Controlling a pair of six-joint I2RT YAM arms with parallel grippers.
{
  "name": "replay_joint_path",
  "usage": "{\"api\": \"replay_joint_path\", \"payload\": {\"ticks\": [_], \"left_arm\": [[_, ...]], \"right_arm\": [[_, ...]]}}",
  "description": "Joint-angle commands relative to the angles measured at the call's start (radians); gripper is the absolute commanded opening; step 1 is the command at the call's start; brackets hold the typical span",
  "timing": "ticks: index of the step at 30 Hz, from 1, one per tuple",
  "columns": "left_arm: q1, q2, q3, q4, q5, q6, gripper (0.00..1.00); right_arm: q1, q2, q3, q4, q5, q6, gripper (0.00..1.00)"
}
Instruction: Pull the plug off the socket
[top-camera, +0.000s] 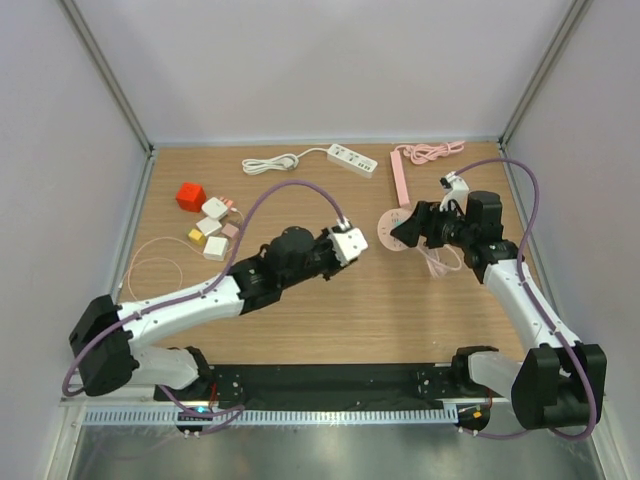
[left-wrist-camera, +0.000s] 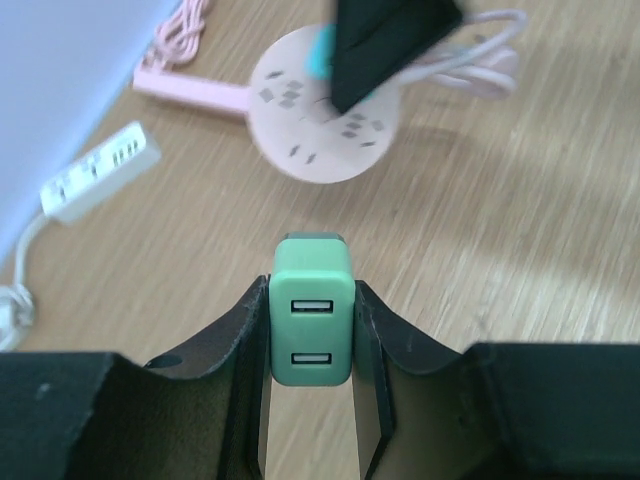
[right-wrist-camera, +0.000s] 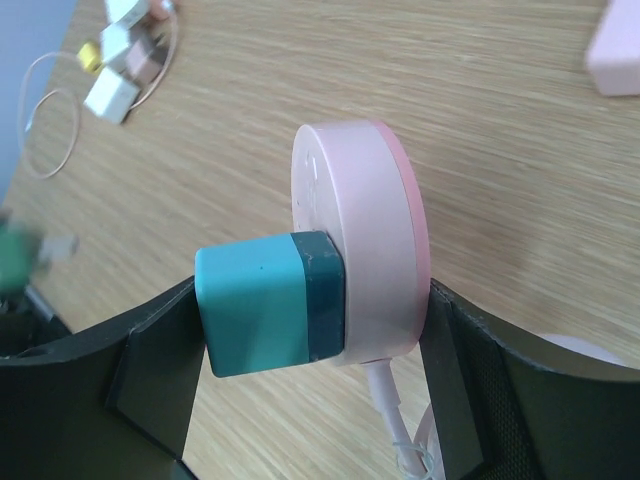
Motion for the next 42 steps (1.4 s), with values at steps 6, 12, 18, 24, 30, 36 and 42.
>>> {"api": "replay_joint_path", "payload": {"ticks": [6,12,18,24,30,36,42], "left_arm": [[0.453,-0.204,-0.245,0.222,0.149,-0.601,0.0],[0.784,-0.197,-0.314,0.248,0.217,-0.933,0.0],[1.116,-0.098,-0.389,0.368,0.31,-1.238,0.0],[1.289,0.062,-0.362,0.416,0.407,-1.352,0.0],[1.372,0.243,-0.261,0.447,0.477,-1.375,0.04],[1.423,0.38,-0.173,0.384,0.471,-1.369,0.12],[1.426,0.43,-0.11,0.308,0.445,-1.327,0.25]], "right_arm": [[0.005,-0.015,0.054,0.069,-0.239,-0.089,0.01],[0.004,-0.017,0.054,0.069,-0.246,-0.092,0.01],[0.004,-0.013,0.054,0.069,-0.252,-0.093,0.01],[0.004,-0.012,0.055,0.071,-0.255,-0.092,0.01],[0.001,-0.006,0.055,0.071,-0.256,-0.093,0.01],[-0.001,-0.004,0.057,0.071,-0.261,-0.093,0.01],[-0.001,0.003,0.06,0.071,-0.265,-0.093,0.01]]}}
